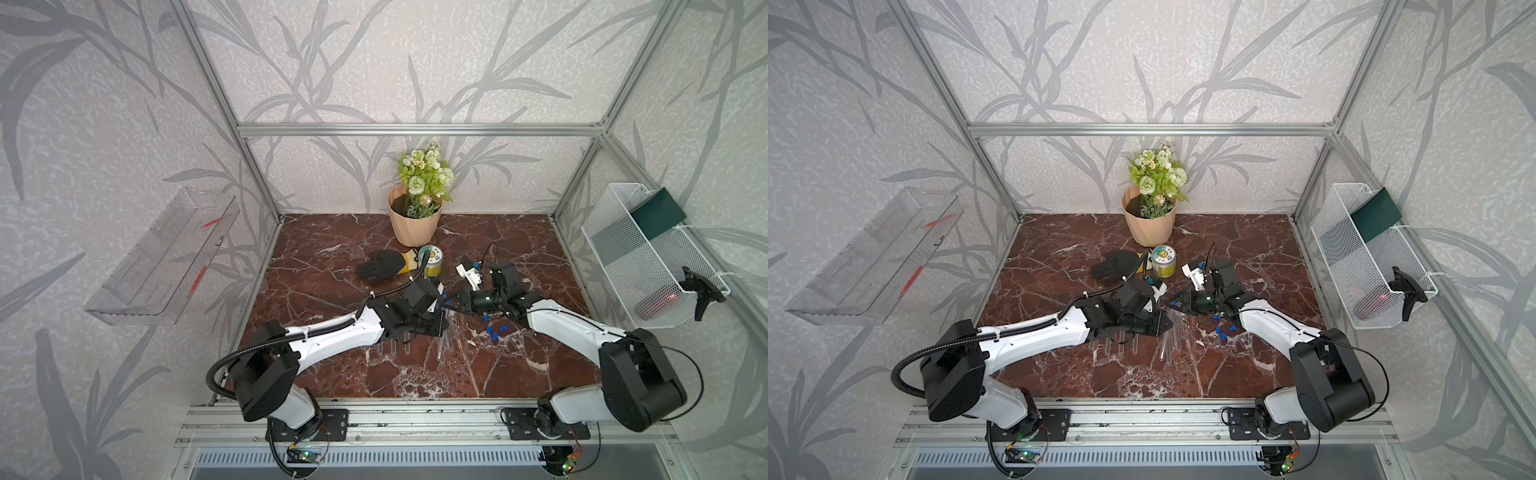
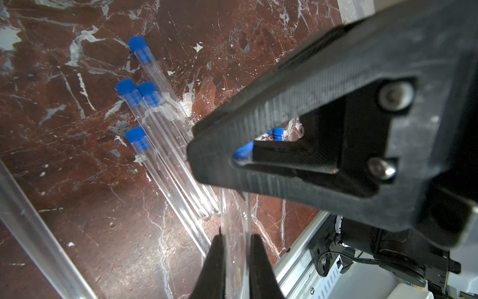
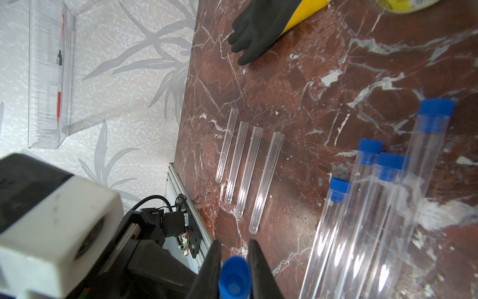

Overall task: Remove stoppers from test tubes
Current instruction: Open the stopper on the test tube.

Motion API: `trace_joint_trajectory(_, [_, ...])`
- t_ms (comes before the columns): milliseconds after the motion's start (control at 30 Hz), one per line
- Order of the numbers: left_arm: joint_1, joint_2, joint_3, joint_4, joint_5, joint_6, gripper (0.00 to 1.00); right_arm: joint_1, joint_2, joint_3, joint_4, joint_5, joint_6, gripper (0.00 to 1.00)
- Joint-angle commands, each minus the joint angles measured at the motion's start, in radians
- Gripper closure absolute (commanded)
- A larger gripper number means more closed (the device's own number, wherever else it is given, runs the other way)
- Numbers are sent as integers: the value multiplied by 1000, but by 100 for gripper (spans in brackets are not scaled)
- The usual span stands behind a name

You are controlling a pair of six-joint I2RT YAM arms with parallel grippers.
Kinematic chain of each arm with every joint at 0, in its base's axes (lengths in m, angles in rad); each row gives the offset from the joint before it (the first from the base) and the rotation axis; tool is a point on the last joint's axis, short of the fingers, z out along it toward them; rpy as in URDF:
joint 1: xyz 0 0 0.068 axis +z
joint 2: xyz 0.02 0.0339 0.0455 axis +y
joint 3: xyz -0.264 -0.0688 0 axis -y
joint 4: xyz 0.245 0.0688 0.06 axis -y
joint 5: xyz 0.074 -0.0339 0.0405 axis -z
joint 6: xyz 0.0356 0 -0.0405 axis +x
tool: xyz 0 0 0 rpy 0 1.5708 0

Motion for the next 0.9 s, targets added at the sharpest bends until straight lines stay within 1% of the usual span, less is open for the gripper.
trace_joint_trajectory(0, [-4, -8, 4, 16, 15, 3, 100, -1, 10, 28, 14, 20, -10, 81])
trace_joint_trajectory(200, [-4, -13, -1, 19, 13, -2, 100, -3, 8, 33, 6, 26, -18, 81])
trace_joint_trajectory(333, [-4, -17, -5, 19, 8, -6, 100, -3, 13, 39, 2, 27, -22, 76])
trace_joint_trajectory(567, [-6, -23, -9, 18, 6, -9, 100, -3, 12, 39, 3, 30, -21, 76])
trace_joint_trajectory(733, [-6, -24, -9, 17, 7, -8, 100, -3, 8, 37, 4, 32, -21, 77])
trace_joint_trajectory(867, [-6, -23, -9, 17, 9, -6, 100, -3, 7, 36, 4, 36, -21, 80])
